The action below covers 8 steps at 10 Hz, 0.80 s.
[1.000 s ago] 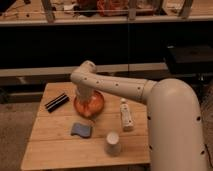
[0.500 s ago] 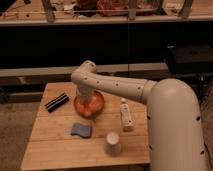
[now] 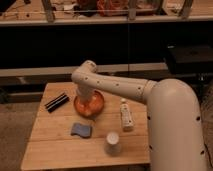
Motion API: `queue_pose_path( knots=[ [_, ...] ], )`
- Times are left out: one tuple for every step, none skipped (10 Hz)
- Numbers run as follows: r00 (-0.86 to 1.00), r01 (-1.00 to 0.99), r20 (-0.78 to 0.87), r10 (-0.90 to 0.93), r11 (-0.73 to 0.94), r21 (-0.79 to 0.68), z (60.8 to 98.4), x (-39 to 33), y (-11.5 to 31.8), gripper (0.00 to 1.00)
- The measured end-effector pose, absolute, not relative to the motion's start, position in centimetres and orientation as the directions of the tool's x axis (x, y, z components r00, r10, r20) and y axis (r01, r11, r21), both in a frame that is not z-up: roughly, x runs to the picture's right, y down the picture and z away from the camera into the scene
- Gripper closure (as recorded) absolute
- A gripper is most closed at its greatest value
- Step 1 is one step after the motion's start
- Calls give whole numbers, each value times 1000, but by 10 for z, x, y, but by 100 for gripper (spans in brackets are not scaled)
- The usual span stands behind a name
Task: Place the pepper in the ceramic bowl
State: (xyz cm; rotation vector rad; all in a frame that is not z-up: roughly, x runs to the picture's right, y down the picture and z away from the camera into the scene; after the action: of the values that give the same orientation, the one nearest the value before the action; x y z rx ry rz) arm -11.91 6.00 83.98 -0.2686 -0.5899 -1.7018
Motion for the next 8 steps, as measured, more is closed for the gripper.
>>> queue_pose_path(
  knots=[
    [-219,965,485,-847,-115,234,840,-119,59,75],
    [-218,965,485,-847,-114,234,840,-119,59,75],
    [-215,966,484,-848,-113,232,841,-119,59,75],
    [-213,966,483,-849,-111,232,842,-119,58,75],
    [-211,967,482,-850,-109,231,842,-119,57,75],
    [-209,967,482,-851,-107,230,842,-118,57,75],
    [-208,968,481,-852,-106,229,843,-118,57,75],
    [-207,968,481,-852,-105,229,843,-118,56,75]
  ],
)
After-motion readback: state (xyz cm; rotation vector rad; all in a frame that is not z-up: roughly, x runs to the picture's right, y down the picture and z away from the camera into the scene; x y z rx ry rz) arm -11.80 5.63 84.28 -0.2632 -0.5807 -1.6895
